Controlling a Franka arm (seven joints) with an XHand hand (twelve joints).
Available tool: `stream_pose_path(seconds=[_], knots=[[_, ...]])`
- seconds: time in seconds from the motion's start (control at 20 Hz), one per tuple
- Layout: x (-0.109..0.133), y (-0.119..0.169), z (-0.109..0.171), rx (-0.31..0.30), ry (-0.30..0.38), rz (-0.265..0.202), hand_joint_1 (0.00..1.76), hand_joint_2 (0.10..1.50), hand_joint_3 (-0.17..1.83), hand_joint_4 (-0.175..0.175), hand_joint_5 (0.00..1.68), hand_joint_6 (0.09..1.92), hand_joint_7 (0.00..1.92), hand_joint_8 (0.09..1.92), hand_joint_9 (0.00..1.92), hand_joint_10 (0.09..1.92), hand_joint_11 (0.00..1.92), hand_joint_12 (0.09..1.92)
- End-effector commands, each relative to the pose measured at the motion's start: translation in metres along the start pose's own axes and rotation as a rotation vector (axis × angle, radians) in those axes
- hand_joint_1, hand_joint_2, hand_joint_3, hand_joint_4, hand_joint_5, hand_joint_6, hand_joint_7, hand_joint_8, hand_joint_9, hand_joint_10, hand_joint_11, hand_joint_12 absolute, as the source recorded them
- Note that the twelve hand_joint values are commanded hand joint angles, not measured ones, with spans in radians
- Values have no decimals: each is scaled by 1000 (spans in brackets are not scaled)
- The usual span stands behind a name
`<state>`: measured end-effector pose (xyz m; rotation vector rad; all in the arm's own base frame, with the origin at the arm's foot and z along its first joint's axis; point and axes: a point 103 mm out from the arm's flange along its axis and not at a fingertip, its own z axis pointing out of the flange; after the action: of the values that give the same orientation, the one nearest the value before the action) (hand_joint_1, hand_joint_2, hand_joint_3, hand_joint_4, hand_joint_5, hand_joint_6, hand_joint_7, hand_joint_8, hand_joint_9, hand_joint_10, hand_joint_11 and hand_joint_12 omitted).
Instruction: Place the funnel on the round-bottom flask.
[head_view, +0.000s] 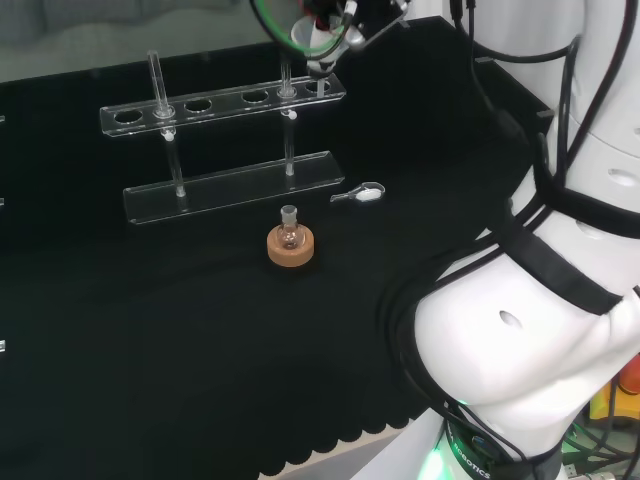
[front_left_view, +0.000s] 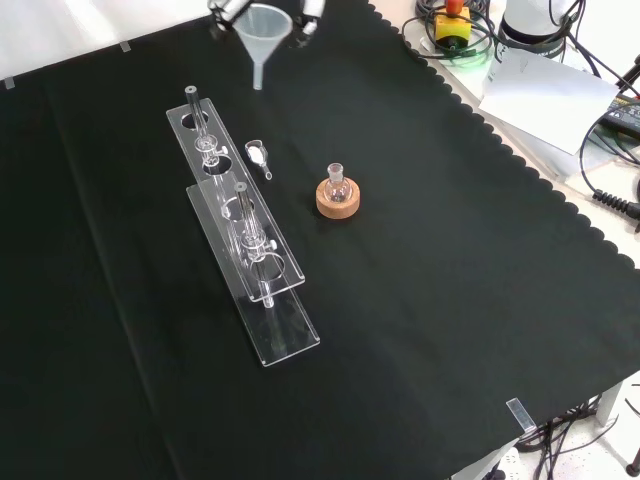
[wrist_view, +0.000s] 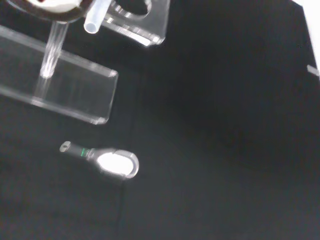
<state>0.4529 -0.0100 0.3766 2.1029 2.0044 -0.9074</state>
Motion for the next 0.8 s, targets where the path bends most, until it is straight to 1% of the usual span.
stream_pose_path(seconds=[0.05, 0.25, 0.45, 0.6, 0.8], knots=[[48, -36, 12, 36, -39, -26, 922, 734, 685, 28, 708, 764, 685, 685, 999, 479, 638, 1256], [68, -40, 24, 71, -48, -51, 923, 732, 689, 28, 709, 767, 687, 684, 1000, 478, 641, 1254], [80, -40, 37, 88, -58, -68, 923, 731, 693, 28, 709, 770, 689, 683, 1002, 477, 643, 1252], [86, -38, 47, 99, -38, -78, 924, 730, 696, 28, 709, 772, 691, 683, 1004, 477, 645, 1251], [93, -36, 61, 120, -28, -90, 924, 729, 700, 28, 709, 775, 692, 683, 1006, 476, 646, 1250]])
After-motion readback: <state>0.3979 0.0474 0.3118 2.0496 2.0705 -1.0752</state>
